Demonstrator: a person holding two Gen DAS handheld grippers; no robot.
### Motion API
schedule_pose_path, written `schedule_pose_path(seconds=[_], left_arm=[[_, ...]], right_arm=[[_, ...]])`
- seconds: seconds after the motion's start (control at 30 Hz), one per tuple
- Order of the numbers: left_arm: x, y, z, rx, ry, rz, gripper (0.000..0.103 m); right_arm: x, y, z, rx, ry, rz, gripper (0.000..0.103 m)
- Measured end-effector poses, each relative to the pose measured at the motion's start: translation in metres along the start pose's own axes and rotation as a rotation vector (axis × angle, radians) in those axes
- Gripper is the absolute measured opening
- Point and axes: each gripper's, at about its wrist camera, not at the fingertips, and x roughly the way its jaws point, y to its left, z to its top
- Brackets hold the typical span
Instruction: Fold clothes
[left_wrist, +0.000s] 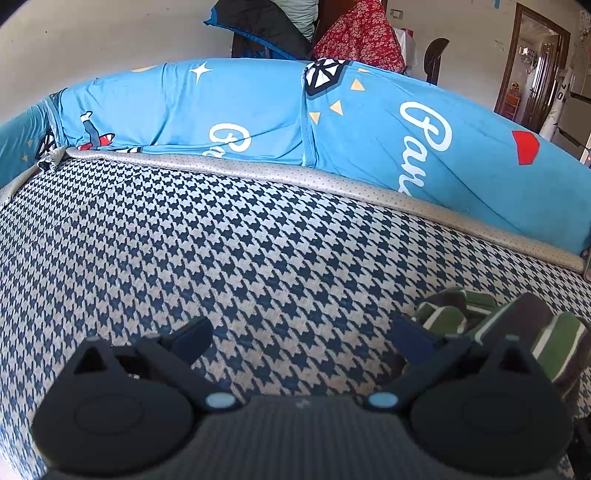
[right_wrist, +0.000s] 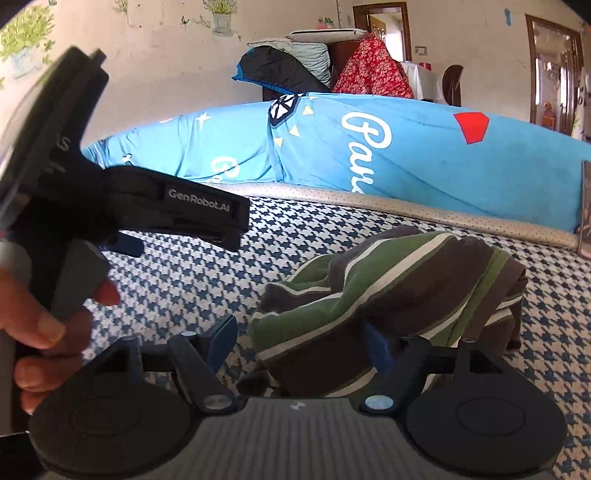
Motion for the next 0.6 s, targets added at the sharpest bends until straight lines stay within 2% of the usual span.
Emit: schedule_pose_path(seconds=[0.03,0.13,0.3,0.47,0.6], left_arm=[[0.000,0.001,0.000,-0.003,0.002,-0.002,0.103],[0.000,0.002,0.001,-0.005,0.008,-0.011,0.103],[0.000,-0.001,0.000,0.010,0.012,-0.025,0.103],[0.000,-0.007,-0.003,0.032,0.021,-0.043,0.103],[0.000,-0.012,-0.005,0.049,0.029,-0.056,0.103]], right_arm=[[0.003,0.001,0.000,-0.009,-0.002,-0.035,0.041],[0.002,-0.009,0.009,0.045,-0.036,-0.074,0.020],[-0.016,-0.040,0.028,0.165,-0.152,-0.105,0.017],[-0.039,-0.078,0.040,0.303,-0.256,-0.177,0.016],[-0.044,-0.105,0.039,0.386,-0.256,-0.265,0.019]])
